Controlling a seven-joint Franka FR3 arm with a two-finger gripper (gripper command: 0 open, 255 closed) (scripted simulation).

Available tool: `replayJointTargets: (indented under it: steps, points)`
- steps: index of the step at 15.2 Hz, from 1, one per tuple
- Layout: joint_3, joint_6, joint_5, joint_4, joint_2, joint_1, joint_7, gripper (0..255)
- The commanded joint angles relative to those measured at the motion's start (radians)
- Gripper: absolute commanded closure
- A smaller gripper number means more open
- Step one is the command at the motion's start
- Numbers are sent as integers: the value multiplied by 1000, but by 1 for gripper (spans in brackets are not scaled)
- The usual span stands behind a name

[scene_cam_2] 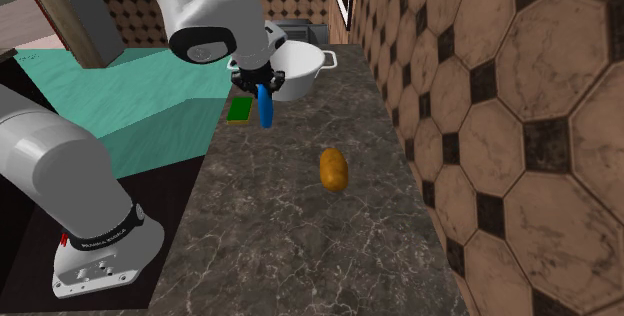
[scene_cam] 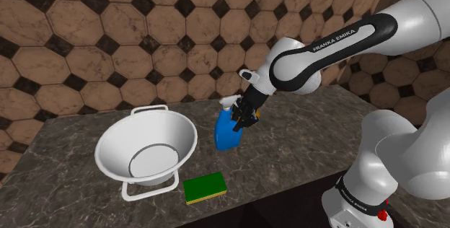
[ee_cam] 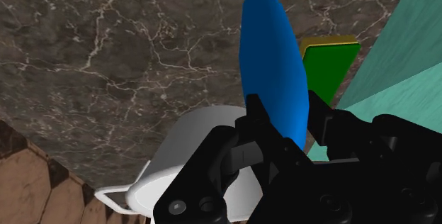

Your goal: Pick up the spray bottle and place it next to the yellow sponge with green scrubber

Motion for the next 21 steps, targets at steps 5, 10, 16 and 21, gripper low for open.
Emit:
replayJointTargets:
  steps: [5,10,16,21]
  points:
    - [-51,83,101,-21,69,68,-99,255]
    - [-81,119,169,-23,108,109,-161,255]
    - [-81,119,169,-23,108,109,-161,0]
    - [-81,119,169,-23,108,109,-161,0]
